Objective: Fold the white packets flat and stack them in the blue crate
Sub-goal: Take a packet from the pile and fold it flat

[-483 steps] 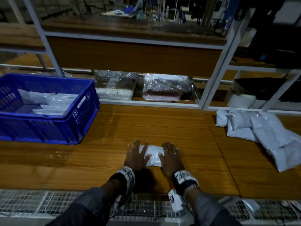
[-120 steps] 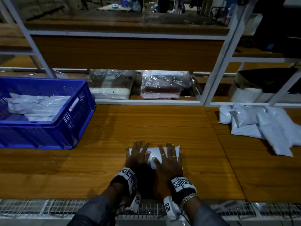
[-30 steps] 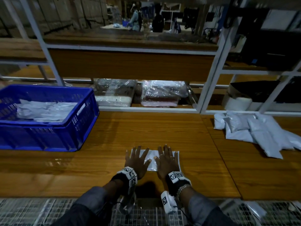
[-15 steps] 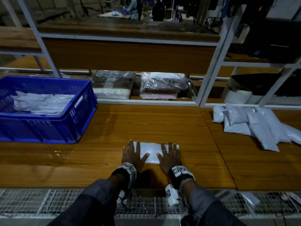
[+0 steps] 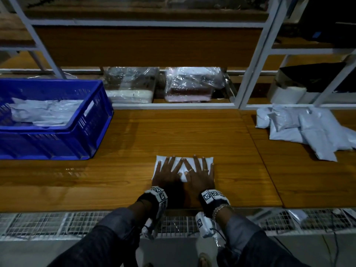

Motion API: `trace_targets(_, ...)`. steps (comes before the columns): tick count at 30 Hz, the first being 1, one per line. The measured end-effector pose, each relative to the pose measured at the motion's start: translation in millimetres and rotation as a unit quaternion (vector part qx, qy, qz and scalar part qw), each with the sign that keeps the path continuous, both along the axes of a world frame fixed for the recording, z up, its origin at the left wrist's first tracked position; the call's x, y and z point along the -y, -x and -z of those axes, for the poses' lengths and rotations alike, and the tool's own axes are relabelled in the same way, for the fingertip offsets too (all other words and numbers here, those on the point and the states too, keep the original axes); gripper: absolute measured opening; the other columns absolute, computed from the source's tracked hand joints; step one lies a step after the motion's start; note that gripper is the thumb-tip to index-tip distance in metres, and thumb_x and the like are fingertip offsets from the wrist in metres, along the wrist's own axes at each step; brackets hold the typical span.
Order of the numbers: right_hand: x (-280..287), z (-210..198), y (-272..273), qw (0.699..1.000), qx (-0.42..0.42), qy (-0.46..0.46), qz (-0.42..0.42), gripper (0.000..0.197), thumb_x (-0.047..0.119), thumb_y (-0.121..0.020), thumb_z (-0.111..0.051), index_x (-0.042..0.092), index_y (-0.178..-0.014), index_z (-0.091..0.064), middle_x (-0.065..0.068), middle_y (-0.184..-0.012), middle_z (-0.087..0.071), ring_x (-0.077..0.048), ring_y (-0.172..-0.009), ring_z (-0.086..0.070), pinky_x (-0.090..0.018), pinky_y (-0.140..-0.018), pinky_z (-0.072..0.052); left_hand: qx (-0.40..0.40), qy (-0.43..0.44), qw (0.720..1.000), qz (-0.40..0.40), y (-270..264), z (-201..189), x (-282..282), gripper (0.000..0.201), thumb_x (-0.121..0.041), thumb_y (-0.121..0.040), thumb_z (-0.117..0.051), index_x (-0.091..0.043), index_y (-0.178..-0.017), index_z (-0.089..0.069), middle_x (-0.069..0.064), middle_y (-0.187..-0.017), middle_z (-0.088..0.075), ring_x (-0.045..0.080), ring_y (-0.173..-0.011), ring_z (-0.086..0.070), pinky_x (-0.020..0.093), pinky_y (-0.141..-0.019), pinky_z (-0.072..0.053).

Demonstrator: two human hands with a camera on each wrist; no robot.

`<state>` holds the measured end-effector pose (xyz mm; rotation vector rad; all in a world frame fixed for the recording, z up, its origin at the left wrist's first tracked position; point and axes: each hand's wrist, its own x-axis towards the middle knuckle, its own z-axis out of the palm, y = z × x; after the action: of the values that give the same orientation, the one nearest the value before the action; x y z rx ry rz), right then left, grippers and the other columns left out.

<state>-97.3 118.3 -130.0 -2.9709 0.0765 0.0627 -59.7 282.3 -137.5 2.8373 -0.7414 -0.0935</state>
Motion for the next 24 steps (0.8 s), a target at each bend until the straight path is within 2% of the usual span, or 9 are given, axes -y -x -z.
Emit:
trace_targets(2, -1, -6, 1, 1.000, -0.009, -0.002, -0.001, 0.067, 0.060, -0.092, -0.004, 0.046, -0.158, -0.004, 0.001, -0.169, 0.004, -0.033, -0.155, 0.004, -0.060, -0.118, 0.016, -0.001, -0.017, 1.000, 0.014, -1, 1, 0, 0.054, -0.040, -0.094, -0.047, -0.026, -0.146, -0.052, 0.013, -0.142, -0.059, 0.029, -0.130, -0.058, 0.052, -0.105, -0.045)
trace_targets(4, 2, -13, 1, 1.000, -0.023, -0.007, -0.015, 0.063, 0.057, -0.096, -0.004, 0.046, -0.158, -0.001, 0.001, -0.169, 0.008, -0.031, -0.155, 0.009, -0.060, -0.119, 0.015, -0.008, -0.041, 0.999, 0.016, -6, 1, -1, 0.053, -0.043, -0.095, -0.043, -0.028, -0.143, -0.056, 0.011, -0.143, -0.059, 0.028, -0.129, -0.059, 0.051, -0.105, -0.046)
trace_targets(8, 14, -15, -1, 0.997, -0.044, -0.047, -0.036, 0.058, 0.063, -0.102, -0.021, 0.050, -0.156, -0.007, 0.004, -0.169, 0.010, -0.023, -0.154, 0.015, -0.054, -0.121, 0.013, 0.013, -0.039, 0.999, -0.013, -8, -7, -12, 0.065, -0.064, -0.098, -0.034, -0.031, -0.154, -0.040, 0.007, -0.157, -0.042, 0.028, -0.142, -0.045, 0.057, -0.116, -0.027)
trace_targets(11, 26, -17, 7, 0.995, -0.029, -0.091, -0.039, 0.067, 0.071, -0.094, -0.035, 0.053, -0.155, -0.013, 0.009, -0.167, 0.015, -0.018, -0.153, 0.018, -0.049, -0.122, 0.014, 0.009, -0.015, 1.000, -0.020, -1, -11, -34, 0.092, -0.087, -0.085, -0.018, -0.032, -0.158, -0.029, 0.011, -0.162, -0.032, 0.031, -0.149, -0.033, 0.063, -0.115, -0.026)
trace_targets(15, 46, -30, 15, 0.983, -0.093, -0.142, -0.069, 0.085, 0.056, -0.087, -0.063, 0.054, -0.155, -0.012, 0.009, -0.168, 0.012, -0.022, -0.155, 0.011, -0.046, -0.124, -0.001, -0.057, -0.017, 0.998, 0.024, -2, -22, -55, 0.120, -0.101, -0.065, -0.015, -0.031, -0.162, -0.010, 0.009, -0.169, -0.011, 0.029, -0.155, -0.011, 0.060, -0.120, -0.014)
trace_targets(18, 53, -45, 12, 0.985, -0.087, -0.122, -0.088, 0.079, 0.042, -0.088, -0.064, 0.049, -0.155, -0.022, 0.003, -0.169, -0.008, -0.026, -0.155, -0.009, -0.044, -0.125, -0.015, -0.087, 0.037, 0.995, 0.041, -7, -35, -64, 0.112, -0.087, -0.070, -0.048, -0.024, -0.159, -0.025, 0.009, -0.165, -0.025, 0.030, -0.151, -0.026, 0.051, -0.120, -0.024)
trace_targets(20, 54, -59, 11, 0.988, -0.065, -0.116, -0.084, 0.071, 0.030, -0.087, -0.064, 0.040, -0.152, -0.036, 0.003, -0.164, -0.027, -0.023, -0.149, -0.027, -0.038, -0.123, -0.023, -0.097, 0.086, 0.991, 0.024, -10, -52, -65, 0.087, -0.054, -0.075, -0.072, -0.019, -0.150, -0.045, 0.008, -0.154, -0.046, 0.028, -0.139, -0.047, 0.040, -0.112, -0.039)
trace_targets(22, 55, -72, 8, 0.985, -0.040, -0.153, -0.067, 0.056, 0.026, -0.084, -0.064, 0.035, -0.138, -0.053, 0.005, -0.147, -0.051, -0.020, -0.132, -0.050, -0.037, -0.111, -0.042, -0.094, 0.098, 0.991, 0.020, -13, -72, -63, 0.058, -0.028, -0.072, -0.070, -0.022, -0.130, -0.065, 0.005, -0.129, -0.067, 0.027, -0.116, -0.064, 0.038, -0.091, -0.054)
trace_targets(24, 57, -83, -1, 0.978, -0.022, -0.205, -0.042, 0.034, 0.028, -0.080, -0.065, 0.032, -0.114, -0.067, 0.003, -0.117, -0.070, -0.020, -0.103, -0.066, -0.042, -0.088, -0.058, -0.082, 0.079, 0.993, 0.016, -17, -90, -64, 0.040, -0.024, -0.071, -0.067, -0.029, -0.110, -0.072, -0.003, -0.103, -0.076, 0.021, -0.093, -0.071, 0.036, -0.071, -0.057)
